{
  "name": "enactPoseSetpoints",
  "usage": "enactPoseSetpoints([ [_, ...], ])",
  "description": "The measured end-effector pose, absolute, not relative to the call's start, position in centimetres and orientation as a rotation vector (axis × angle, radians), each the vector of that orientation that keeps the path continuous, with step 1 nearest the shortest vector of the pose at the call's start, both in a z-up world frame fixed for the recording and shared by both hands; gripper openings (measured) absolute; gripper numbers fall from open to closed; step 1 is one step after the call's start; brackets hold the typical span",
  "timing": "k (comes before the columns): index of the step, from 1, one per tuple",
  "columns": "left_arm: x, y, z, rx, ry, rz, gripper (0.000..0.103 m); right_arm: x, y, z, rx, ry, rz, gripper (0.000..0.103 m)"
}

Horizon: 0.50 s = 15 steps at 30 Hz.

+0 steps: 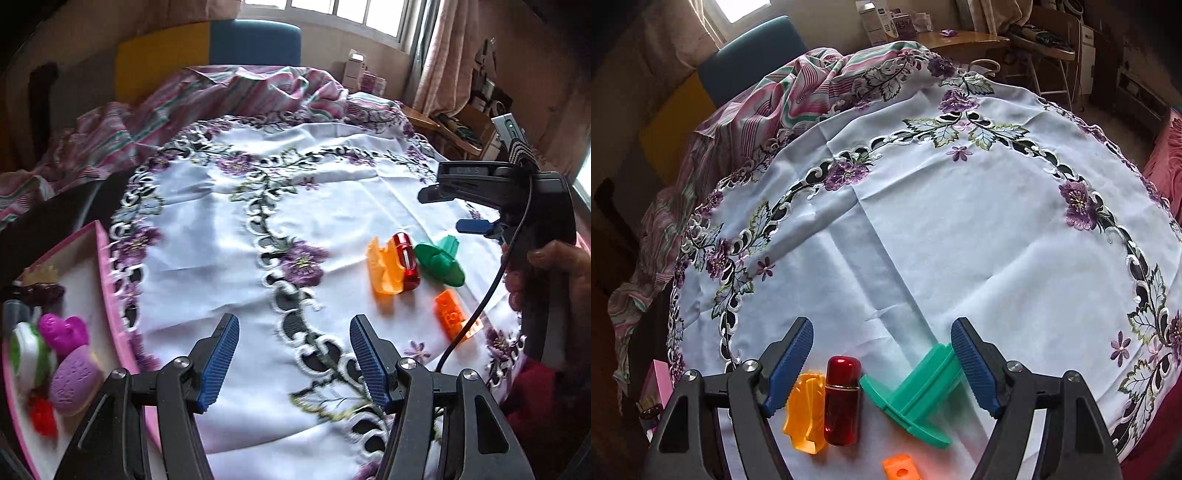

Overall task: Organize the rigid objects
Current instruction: 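Move both grippers back over the tablecloth toward the orange slide, then grasp orange slide with left gripper while right grasps green spool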

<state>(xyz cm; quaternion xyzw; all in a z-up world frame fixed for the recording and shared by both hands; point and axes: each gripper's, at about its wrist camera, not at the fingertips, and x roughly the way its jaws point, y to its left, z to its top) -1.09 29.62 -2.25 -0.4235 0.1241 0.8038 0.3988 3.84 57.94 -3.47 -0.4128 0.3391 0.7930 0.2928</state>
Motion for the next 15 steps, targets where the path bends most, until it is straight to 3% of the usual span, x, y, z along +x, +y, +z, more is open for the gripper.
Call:
enactPoseSetpoints([
  [15, -2.2, 40.3, -6.2, -1.136, 0.292, 1.819, 0.062, 4.1, 58.9, -3.5, -1.078, 0.972, 2.109, 0.079],
])
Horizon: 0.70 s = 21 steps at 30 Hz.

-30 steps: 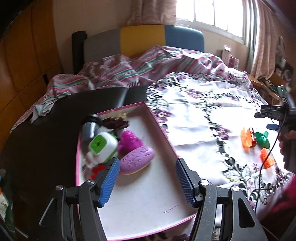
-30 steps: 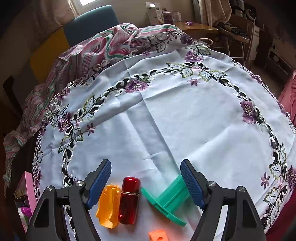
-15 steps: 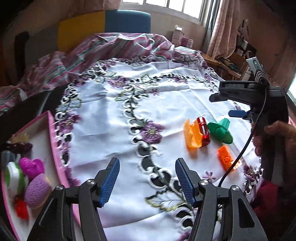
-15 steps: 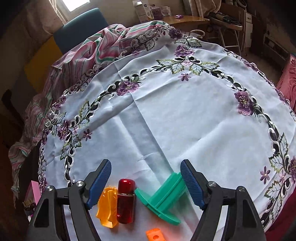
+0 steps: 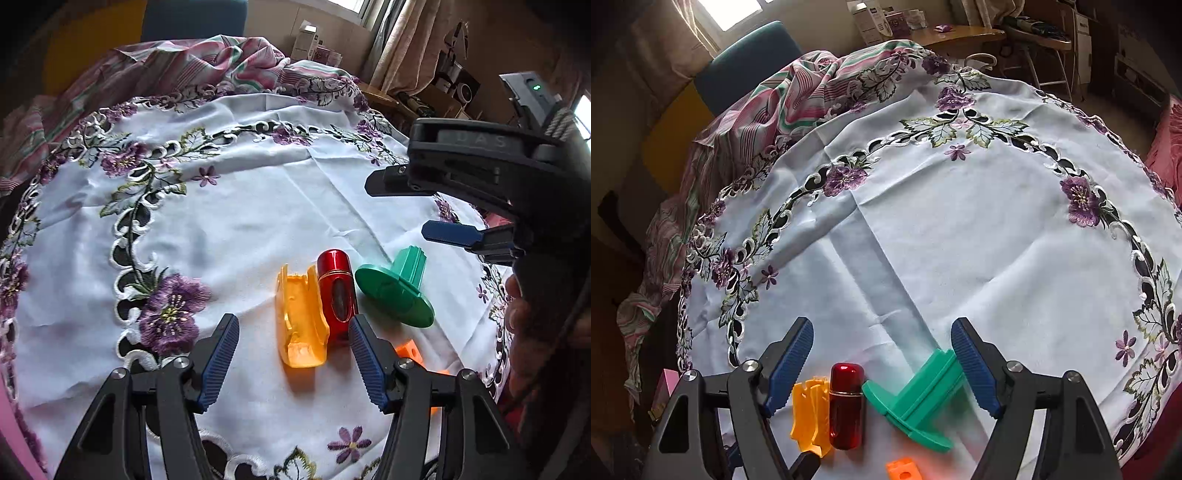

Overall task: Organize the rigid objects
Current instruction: 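Grasp orange slide with left gripper while right grasps green spool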

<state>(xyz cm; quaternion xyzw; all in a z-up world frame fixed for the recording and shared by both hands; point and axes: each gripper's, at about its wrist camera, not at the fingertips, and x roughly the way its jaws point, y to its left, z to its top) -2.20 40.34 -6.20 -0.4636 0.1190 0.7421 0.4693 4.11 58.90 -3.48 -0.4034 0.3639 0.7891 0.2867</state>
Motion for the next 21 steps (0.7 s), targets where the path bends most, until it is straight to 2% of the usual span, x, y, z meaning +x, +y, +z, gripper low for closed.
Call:
enactPoseSetpoints([
  [2, -2.6, 40.7, -7.0, -1.160, 0.276, 1.809, 0.054, 4.2, 59.1, -3.7, -1.081, 0.986, 2.102, 0.079],
  [3, -2.9, 40.6, -7.1, -1.164, 0.239, 1.797, 0.046, 4.2, 59.2, -3.8, -1.086, 0.989, 2.096, 0.079],
  [4, -3.2, 40.6, -7.2, -1.177, 0.234, 1.794, 0.029, 4.2, 59.3, -3.9, -1.090, 0.994, 2.093, 0.079],
  [7, -3.7, 39.9, -7.6, -1.192, 0.218, 1.784, 0.027, 4.1, 59.4, -4.2, -1.105, 1.005, 2.086, 0.078],
  [17, -2.6, 34.9, -7.2, -1.173, 0.332, 1.959, 0.027, 3.1, 59.0, -5.5, -1.282, 0.952, 2.095, 0.077],
  [21, -2.5, 33.0, -7.6, -1.186, 0.336, 1.987, 0.027, 2.7, 58.2, -5.8, -1.379, 0.870, 2.126, 0.078],
])
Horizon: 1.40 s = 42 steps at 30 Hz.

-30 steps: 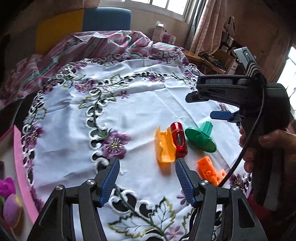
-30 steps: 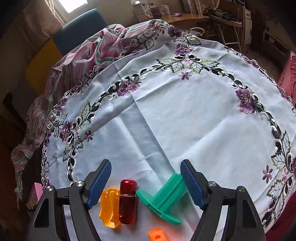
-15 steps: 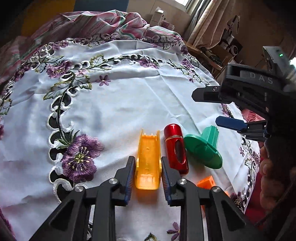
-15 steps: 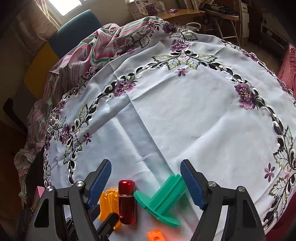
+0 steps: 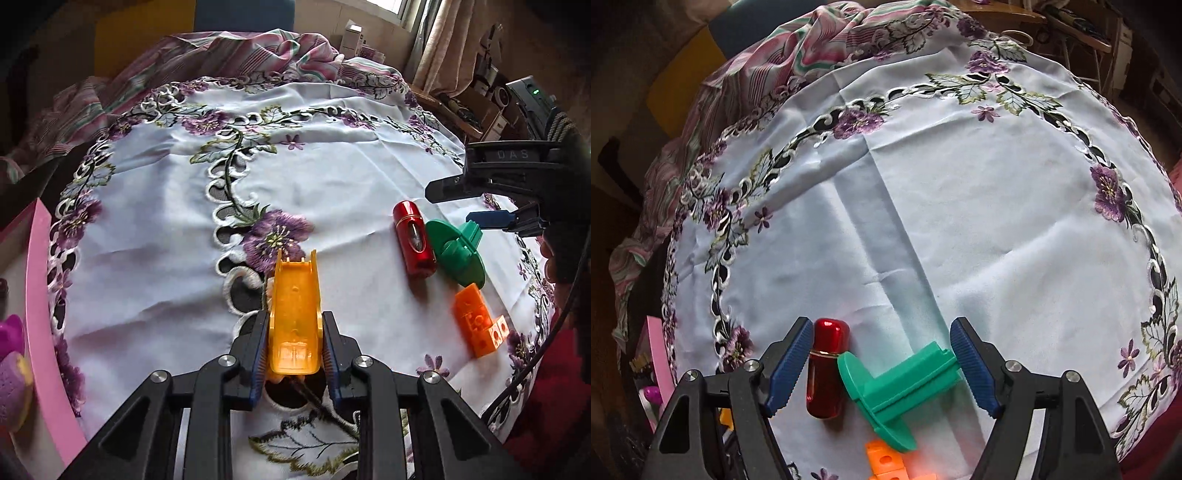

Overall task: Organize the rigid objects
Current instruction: 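Grasp orange slide with left gripper while right grasps green spool, then carry the orange slide over the tray with the left gripper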

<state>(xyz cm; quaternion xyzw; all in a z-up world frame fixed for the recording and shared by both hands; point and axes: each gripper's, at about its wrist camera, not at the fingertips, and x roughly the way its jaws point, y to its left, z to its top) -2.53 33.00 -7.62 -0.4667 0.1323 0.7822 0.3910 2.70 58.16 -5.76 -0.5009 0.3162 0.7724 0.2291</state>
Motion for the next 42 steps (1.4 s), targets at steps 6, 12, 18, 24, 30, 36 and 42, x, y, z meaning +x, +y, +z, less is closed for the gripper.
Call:
enactPoseSetpoints([
  [6, -2.3, 32.9, -7.8, -1.168, 0.345, 2.005, 0.027, 2.3, 56.5, -5.8, -1.498, 0.704, 2.182, 0.083],
  [12, -2.4, 33.1, -7.9, -1.163, 0.355, 2.023, 0.027, 2.2, 55.2, -6.1, -1.582, 0.557, 2.201, 0.083],
  [18, -2.5, 33.2, -8.1, -1.155, 0.351, 2.029, 0.027, 2.7, 55.1, -7.2, -1.652, 0.455, 2.122, 0.063],
  [24, -2.5, 32.9, -8.0, -1.154, 0.321, 2.037, 0.027, 2.2, 54.5, -7.3, -1.623, 0.383, 2.132, 0.062],
  [30, -1.7, 31.3, -6.0, -1.097, 0.319, 2.075, 0.027, 2.2, 55.0, -5.7, -1.464, 0.443, 2.197, 0.062],
  [36, -1.5, 28.4, -2.8, -1.023, 0.310, 2.172, 0.027, 1.1, 51.8, -1.2, -1.189, 0.369, 2.481, 0.062],
  [42, -1.7, 24.9, -0.4, -0.982, 0.285, 2.268, 0.027, -1.5, 45.8, -1.3, -1.252, 0.262, 2.690, 0.062],
])
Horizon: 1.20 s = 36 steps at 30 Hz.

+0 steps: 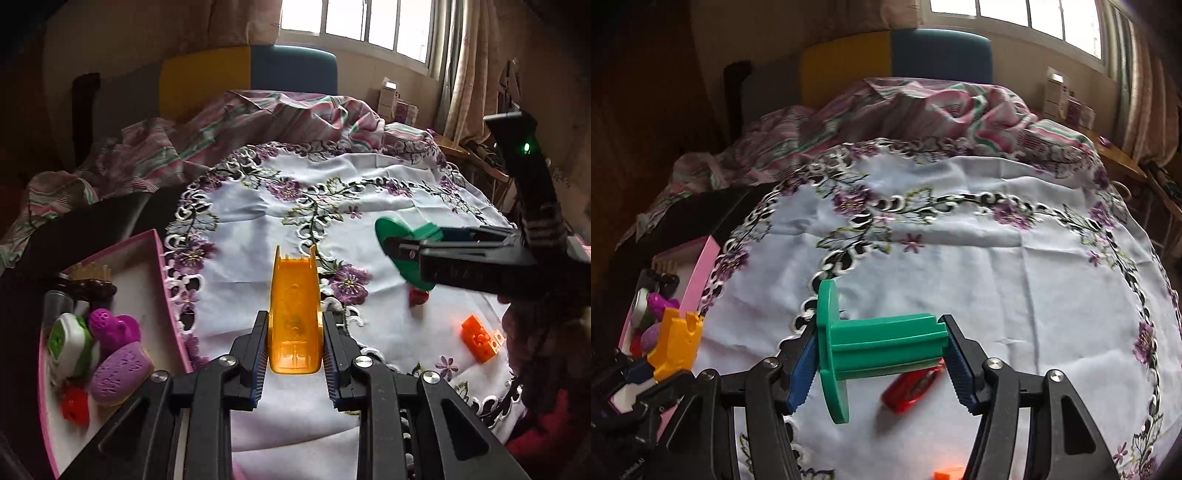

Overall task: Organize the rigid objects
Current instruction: 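Carry the orange slide over the tray with the left gripper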

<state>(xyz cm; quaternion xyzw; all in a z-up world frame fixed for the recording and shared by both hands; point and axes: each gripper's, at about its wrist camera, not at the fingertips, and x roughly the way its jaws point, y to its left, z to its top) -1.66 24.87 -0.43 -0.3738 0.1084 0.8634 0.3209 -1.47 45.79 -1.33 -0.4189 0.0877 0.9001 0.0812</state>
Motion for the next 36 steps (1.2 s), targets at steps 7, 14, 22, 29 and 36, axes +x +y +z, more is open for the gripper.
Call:
enactPoseSetpoints([
  [7, -2.6, 19.5, 0.7, -0.991, 0.262, 2.409, 0.027, -3.0, 39.6, -5.2, -1.502, 0.011, 2.718, 0.062],
  [14, -3.5, 14.4, 0.5, -1.034, 0.239, 2.522, 0.027, -3.0, 39.6, -7.0, -1.600, 0.024, 2.658, 0.062],
  [22, -3.6, 9.9, -0.5, -1.119, 0.152, 2.558, 0.027, -3.1, 40.0, -7.6, -1.644, 0.078, 2.624, 0.060],
  [29, -3.1, 7.0, -0.7, -1.133, 0.159, 2.623, 0.027, -3.2, 39.5, -7.6, -1.639, 0.057, 2.607, 0.060],
  [36, -2.3, 5.1, -0.8, -1.135, 0.166, 2.666, 0.027, -3.2, 39.2, -7.6, -1.634, 0.032, 2.606, 0.060],
])
